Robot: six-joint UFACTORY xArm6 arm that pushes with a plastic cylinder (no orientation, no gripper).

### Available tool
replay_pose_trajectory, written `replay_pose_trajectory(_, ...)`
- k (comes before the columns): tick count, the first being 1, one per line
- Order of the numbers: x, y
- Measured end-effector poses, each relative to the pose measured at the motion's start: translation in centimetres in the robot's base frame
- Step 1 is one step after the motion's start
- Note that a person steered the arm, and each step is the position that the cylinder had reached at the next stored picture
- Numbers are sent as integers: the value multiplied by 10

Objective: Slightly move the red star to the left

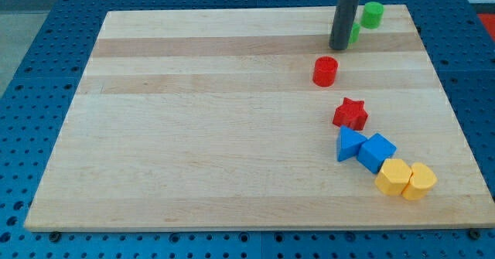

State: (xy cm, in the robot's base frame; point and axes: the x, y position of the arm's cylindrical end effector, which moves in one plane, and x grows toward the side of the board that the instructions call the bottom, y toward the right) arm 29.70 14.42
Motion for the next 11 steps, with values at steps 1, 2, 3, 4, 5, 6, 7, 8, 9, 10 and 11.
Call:
replay_pose_trajectory(1, -20, 0)
replay_pose_trajectory(2, -35, 2)
replay_pose_trajectory(3, -44, 6)
replay_pose_trajectory(4, -49, 7)
replay_pose_trajectory(5, -41, 4)
replay_pose_trajectory(6, -2, 1)
replay_pose_trajectory(7, 50, 3)
replay_pose_trajectory(8, 96, 6)
replay_pose_trajectory(9, 131, 4)
replay_pose_trajectory(10, 144, -18)
replay_pose_trajectory(11, 144, -58)
